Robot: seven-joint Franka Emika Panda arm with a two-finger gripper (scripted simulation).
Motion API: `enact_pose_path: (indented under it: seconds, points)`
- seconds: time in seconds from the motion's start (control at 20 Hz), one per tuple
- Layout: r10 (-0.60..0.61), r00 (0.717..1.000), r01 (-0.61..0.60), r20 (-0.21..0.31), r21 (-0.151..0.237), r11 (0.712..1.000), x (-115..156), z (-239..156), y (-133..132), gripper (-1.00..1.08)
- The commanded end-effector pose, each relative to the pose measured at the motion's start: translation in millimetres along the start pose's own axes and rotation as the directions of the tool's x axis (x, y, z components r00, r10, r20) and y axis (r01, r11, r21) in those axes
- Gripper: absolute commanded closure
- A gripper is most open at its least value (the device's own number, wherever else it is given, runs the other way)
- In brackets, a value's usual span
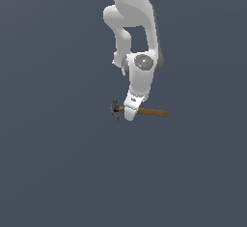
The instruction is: Pick up the object and move it to a goal position.
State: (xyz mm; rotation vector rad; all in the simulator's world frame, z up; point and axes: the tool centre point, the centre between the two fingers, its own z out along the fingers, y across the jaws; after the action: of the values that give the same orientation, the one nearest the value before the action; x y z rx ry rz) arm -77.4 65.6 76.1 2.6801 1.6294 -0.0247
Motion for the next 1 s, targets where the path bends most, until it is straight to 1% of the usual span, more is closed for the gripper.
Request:
enact_pose_path:
  seconds: [0.0,0.2,0.45,0.95]
  points:
    - [-0.064,0.998,0.064,-0.005,-0.002,0.998,2.2,2.9,-5.6,-0.92]
    - [-0.137,0.990,0.137,-0.010,-0.004,0.991,4.8,6.3,-12.3,-0.92]
    - [-0.191,0.981,0.191,-0.014,-0.007,0.982,6.6,8.8,-17.3,-0.92]
    - [-0.200,0.980,0.200,-0.014,-0.007,0.980,6.8,16.5,-18.4,-0.92]
